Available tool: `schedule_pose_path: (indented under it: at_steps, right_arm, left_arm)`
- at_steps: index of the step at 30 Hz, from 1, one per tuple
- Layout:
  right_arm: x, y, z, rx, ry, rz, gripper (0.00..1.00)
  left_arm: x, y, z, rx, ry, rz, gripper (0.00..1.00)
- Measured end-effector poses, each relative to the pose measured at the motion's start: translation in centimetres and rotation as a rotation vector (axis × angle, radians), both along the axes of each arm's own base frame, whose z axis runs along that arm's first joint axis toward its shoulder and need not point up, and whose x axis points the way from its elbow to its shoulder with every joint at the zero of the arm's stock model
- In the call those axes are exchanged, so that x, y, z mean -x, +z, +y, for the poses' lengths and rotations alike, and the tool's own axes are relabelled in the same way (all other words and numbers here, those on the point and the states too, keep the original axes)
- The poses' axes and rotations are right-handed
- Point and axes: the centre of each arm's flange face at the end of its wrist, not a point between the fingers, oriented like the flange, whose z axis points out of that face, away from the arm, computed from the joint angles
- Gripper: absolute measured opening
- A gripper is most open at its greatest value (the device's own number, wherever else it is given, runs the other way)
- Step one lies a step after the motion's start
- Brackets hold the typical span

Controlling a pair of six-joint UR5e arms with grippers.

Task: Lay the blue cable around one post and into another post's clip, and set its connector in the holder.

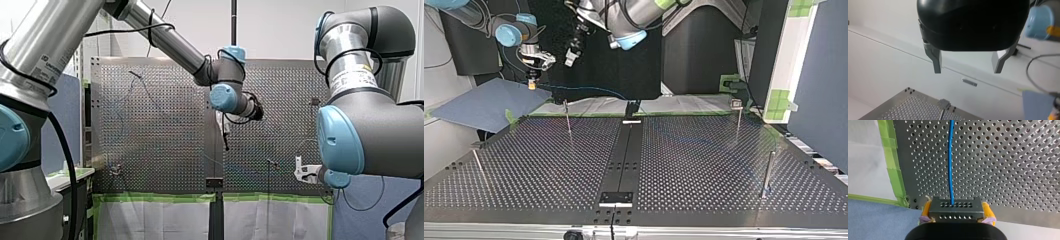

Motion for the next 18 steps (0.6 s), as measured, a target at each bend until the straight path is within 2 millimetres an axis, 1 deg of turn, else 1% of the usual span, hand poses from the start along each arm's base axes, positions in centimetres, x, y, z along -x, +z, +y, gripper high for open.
schedule_pose_path:
  at_steps: [5,10,13,18]
  right_arm:
    - [0.0,-0.2,0.1,-0.003,0.0,0.002,0.0]
    - [0.0,-0.2,0.1,-0.004,0.0,0.003,0.0]
    - [0.0,-0.2,0.1,-0.003,0.001,0.003,0.0]
    - [0.1,-0.2,0.0,-0.002,-0.001,0.003,0.0]
  left_arm:
    - [-2.6,-1.6,-0.3,-0.022,0.012,-0.032,1.0]
    - [-5.2,-3.9,0.2,-0.041,0.044,-0.046,1.0]
    - [-6.1,-5.3,0.3,-0.051,0.063,-0.051,1.0]
    - [-6.9,-7.7,0.2,-0.075,0.077,-0.066,1.0]
